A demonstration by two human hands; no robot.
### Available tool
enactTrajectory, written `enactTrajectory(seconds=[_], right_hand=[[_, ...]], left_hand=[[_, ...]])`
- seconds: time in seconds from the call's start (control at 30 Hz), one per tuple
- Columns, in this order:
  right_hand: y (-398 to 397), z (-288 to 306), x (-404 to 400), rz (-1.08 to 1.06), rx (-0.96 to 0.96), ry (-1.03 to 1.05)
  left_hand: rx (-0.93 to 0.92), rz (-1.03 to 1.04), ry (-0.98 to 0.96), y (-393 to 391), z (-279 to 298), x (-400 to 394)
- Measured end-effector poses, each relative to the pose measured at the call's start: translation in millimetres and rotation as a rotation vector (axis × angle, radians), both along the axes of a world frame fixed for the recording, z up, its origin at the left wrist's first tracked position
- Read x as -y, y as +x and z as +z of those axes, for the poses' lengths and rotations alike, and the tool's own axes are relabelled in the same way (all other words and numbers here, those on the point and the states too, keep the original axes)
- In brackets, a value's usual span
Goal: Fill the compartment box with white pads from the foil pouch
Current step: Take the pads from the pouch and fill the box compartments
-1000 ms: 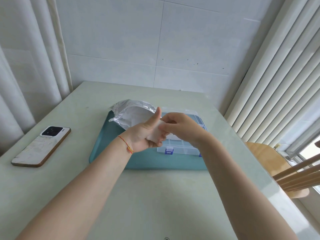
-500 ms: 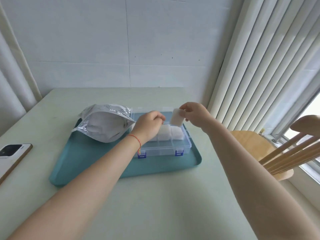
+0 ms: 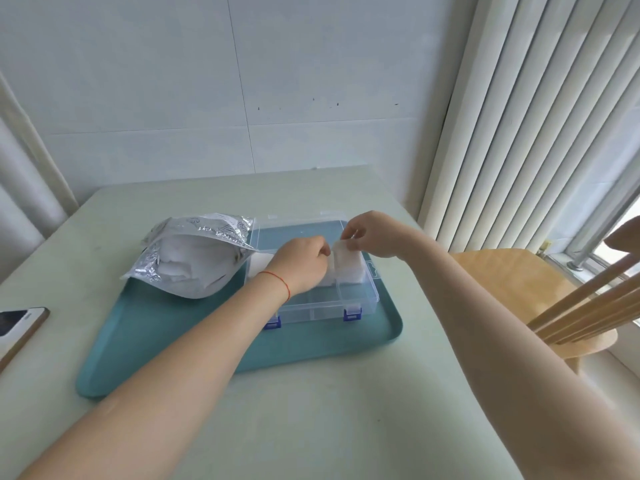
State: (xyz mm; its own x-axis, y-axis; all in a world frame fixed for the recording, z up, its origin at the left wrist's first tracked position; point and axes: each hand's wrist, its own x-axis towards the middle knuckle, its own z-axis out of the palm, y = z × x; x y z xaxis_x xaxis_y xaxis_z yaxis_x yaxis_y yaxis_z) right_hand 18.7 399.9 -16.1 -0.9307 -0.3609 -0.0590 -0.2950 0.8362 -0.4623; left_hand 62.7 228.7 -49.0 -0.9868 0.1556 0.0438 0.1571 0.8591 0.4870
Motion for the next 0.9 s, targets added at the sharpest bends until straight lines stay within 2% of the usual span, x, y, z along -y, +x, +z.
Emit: enactTrajectory(seconds=[0.17,0.37,0.6,0.9], right_hand=[[0,-5,4,0.006,-0.078,0.107],[0,-16,18,0.02,-0.225,0.35],[6,-22,19,-0.062,-0.371,0.384],[3,-18,20,-0.085,-0.155,0.545]], left_hand=[[-0.036,-0.038,-0.069,-1,3,-5],[-0.032,-0.107,-0.144,4,7,-11],[-0.008,-0.129,-0.329,6,12,-19],[-0.005,-0.129,-0.395,14,13,-24]])
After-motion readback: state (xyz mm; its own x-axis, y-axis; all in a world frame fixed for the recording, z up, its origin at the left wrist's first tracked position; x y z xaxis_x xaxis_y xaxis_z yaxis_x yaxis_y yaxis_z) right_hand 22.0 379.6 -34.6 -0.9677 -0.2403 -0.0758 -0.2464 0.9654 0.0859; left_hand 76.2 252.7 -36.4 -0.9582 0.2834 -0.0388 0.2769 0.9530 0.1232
